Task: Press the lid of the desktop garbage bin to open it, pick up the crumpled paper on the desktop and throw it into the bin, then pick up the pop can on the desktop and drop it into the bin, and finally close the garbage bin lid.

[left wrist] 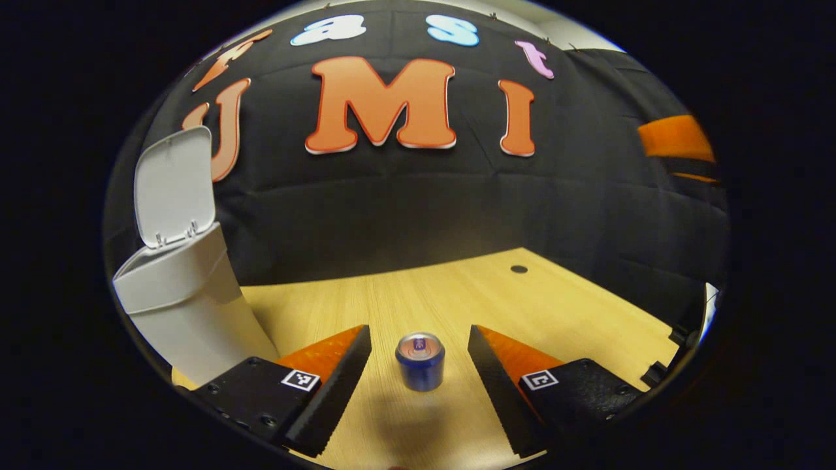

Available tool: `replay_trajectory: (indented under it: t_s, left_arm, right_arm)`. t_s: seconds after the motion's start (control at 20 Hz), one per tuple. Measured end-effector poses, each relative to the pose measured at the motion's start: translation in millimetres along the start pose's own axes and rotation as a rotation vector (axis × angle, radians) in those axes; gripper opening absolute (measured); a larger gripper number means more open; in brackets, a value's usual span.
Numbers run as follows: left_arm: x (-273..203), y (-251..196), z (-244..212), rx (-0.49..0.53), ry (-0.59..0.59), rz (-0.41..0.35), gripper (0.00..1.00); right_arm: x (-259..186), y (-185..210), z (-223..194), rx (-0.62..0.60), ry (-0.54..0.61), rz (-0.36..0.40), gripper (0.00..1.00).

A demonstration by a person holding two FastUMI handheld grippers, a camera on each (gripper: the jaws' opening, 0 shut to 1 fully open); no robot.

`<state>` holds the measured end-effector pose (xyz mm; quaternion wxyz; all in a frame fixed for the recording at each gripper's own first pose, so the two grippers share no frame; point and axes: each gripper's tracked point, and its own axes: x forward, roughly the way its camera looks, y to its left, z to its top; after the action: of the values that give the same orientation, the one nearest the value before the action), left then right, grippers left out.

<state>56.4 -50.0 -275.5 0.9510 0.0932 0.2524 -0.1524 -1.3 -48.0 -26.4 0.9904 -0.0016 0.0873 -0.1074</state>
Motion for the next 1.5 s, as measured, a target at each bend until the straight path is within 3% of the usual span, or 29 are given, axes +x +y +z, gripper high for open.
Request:
replay_trajectory:
  t_s: [0.3,0.75,0.9,1.15,1.5]
  left_arm:
    - [58.0,-4.1,-56.3,-0.050,0.148,-0.007,0.98]
    - [97.8,-6.9,-93.8,-0.084,0.239,0.001,0.98]
    - [97.5,-6.5,-96.0,-0.083,0.240,-0.002,0.86]
    - [94.8,-2.6,-86.7,-0.067,0.226,0.022,0.83]
    - [56.9,2.3,-14.5,-0.066,0.043,0.031,0.81]
  right_arm:
    - [-5.7,-11.5,-9.6,-0.041,0.032,-0.045,0.93]
    - [-4.9,-22.4,-19.0,-0.069,0.074,-0.068,0.94]
    - [-4.9,-24.2,-22.4,-0.068,0.084,-0.069,0.94]
    - [-6.7,-24.4,-25.5,-0.068,0.092,-0.065,0.94]
    - [-3.8,-15.2,-26.0,-0.063,0.089,-0.025,0.94]
